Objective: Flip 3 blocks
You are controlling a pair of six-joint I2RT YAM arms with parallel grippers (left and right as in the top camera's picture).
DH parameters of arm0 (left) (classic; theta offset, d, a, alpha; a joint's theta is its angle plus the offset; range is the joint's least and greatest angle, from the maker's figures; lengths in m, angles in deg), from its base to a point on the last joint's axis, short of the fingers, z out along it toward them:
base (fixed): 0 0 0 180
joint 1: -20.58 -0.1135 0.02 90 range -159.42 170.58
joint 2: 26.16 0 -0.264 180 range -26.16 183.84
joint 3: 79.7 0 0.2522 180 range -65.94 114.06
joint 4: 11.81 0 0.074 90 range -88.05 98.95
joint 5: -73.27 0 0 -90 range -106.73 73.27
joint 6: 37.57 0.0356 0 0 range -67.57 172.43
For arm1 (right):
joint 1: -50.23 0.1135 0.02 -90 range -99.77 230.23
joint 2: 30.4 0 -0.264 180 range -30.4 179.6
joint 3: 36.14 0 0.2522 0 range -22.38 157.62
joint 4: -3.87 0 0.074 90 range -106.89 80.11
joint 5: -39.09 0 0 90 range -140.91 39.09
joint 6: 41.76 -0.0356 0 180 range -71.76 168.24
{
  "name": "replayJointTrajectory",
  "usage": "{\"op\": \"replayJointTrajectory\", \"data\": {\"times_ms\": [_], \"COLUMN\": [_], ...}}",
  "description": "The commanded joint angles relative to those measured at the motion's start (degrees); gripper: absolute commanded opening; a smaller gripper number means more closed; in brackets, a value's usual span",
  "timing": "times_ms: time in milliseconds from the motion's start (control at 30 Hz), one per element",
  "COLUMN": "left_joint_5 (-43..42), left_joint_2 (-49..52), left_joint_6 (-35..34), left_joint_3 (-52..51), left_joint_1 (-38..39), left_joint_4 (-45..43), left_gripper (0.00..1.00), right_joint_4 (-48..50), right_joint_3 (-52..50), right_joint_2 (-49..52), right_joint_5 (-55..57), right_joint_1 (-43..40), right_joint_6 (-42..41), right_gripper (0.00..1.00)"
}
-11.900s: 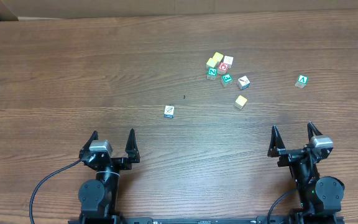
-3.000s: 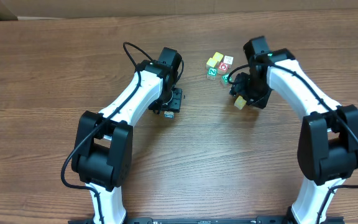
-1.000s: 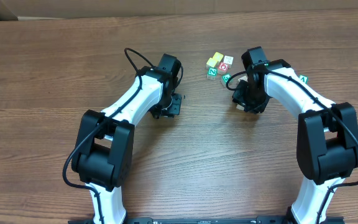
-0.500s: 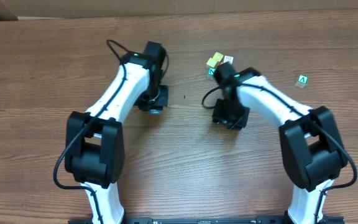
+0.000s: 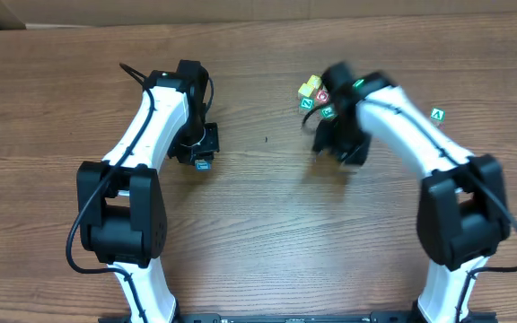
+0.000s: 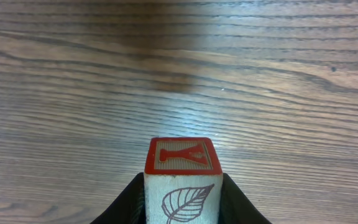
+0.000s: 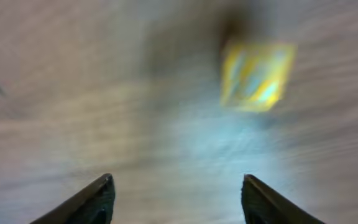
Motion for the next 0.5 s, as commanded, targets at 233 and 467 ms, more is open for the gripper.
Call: {"op": "replayJointTrajectory", "data": {"times_ms": [233,467], "left_joint_5": [-0.9,-0.9], "left_joint_2": [1.0,1.0], "left_joint_6": [-0.8,-0.8], "left_joint_3": [0.9,0.9], "left_joint_1": [1.2,1.8], "left_joint_4": [-1.2,-1.7], "left_gripper": [0.27,0.28], "right_joint_4": [5.3,16.1], "right_joint_3": [-4.4,-10.9], "right_joint_2": [-0.5,-0.4], "right_joint_5": [0.8,2.0], "right_joint_1": [-9.1,-8.5], "right_joint_6": [4.7,6.3], "right_gripper": [0.69,0.69]}}
